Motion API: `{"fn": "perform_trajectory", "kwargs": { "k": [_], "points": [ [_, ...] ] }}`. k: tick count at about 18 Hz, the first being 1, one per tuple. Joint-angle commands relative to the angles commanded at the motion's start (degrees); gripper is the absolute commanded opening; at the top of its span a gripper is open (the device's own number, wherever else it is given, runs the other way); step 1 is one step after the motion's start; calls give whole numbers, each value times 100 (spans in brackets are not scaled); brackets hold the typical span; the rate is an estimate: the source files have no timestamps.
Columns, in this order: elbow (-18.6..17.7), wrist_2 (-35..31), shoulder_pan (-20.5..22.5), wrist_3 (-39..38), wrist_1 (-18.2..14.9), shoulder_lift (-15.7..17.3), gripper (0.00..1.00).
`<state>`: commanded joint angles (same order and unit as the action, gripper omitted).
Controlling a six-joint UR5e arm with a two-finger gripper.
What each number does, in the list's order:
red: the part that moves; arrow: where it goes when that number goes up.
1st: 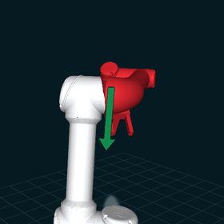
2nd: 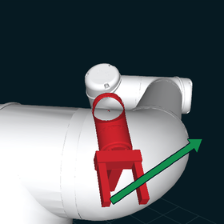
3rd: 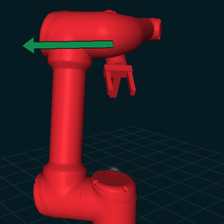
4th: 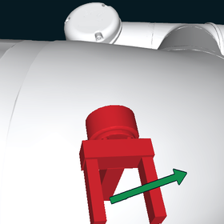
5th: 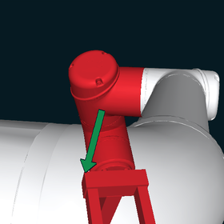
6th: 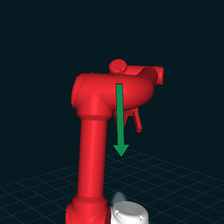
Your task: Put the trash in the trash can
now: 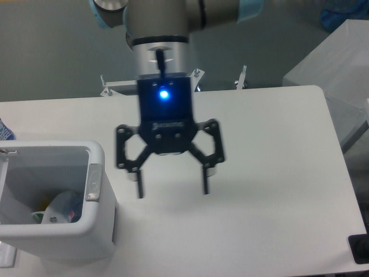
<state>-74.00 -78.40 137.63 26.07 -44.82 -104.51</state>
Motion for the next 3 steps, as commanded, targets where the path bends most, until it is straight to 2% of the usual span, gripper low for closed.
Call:
{"fn": "perform_trajectory", "kwargs": {
  "k": [3],
  "points": [
    [-79, -17, 44, 408, -290, 97, 100]
  ]
}}
